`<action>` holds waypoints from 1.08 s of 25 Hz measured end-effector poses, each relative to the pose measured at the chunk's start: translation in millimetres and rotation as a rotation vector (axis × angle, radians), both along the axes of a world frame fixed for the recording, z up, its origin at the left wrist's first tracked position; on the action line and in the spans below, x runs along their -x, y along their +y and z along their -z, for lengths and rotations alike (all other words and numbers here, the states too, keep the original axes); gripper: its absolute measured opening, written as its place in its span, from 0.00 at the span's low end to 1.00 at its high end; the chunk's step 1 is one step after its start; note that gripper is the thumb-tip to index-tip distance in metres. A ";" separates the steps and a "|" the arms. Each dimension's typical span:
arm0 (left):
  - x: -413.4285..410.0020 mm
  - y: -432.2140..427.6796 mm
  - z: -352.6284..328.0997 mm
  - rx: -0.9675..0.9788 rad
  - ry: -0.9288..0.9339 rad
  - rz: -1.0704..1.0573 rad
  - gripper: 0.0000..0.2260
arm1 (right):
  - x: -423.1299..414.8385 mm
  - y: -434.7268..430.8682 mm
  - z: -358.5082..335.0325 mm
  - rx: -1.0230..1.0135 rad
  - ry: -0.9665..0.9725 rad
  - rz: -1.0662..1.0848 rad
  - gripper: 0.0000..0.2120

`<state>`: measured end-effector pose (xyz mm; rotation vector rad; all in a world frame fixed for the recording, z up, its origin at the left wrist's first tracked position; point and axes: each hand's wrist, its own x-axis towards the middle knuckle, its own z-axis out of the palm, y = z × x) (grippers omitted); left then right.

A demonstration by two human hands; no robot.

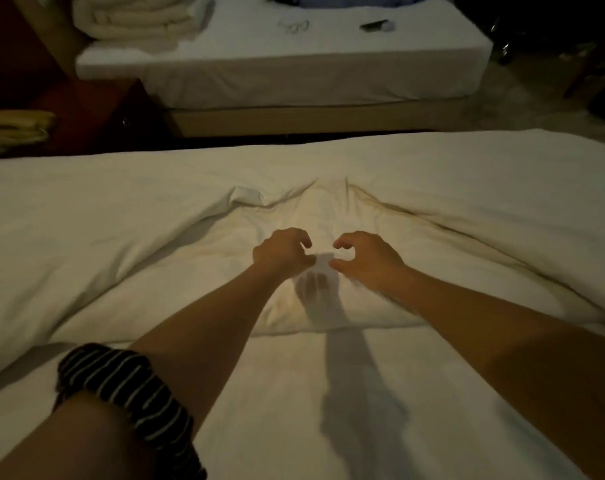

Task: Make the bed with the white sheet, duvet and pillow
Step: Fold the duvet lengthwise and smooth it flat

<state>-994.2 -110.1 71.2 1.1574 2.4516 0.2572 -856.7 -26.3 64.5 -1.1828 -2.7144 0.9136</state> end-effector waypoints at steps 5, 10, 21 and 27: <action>-42.0 -43.4 -100.9 -0.008 -0.036 0.054 0.16 | -44.8 -46.0 -106.1 0.064 -0.105 -0.008 0.22; -96.0 -101.7 -201.8 0.041 0.034 0.203 0.15 | -102.5 -116.4 -197.9 0.058 -0.154 -0.039 0.21; -289.3 -179.8 -365.4 0.090 0.152 0.495 0.17 | -309.0 -216.9 -366.1 -0.037 -0.289 -0.017 0.24; -440.9 -234.2 -389.0 0.099 0.253 0.551 0.15 | -470.4 -274.5 -387.7 -0.064 -0.327 -0.020 0.22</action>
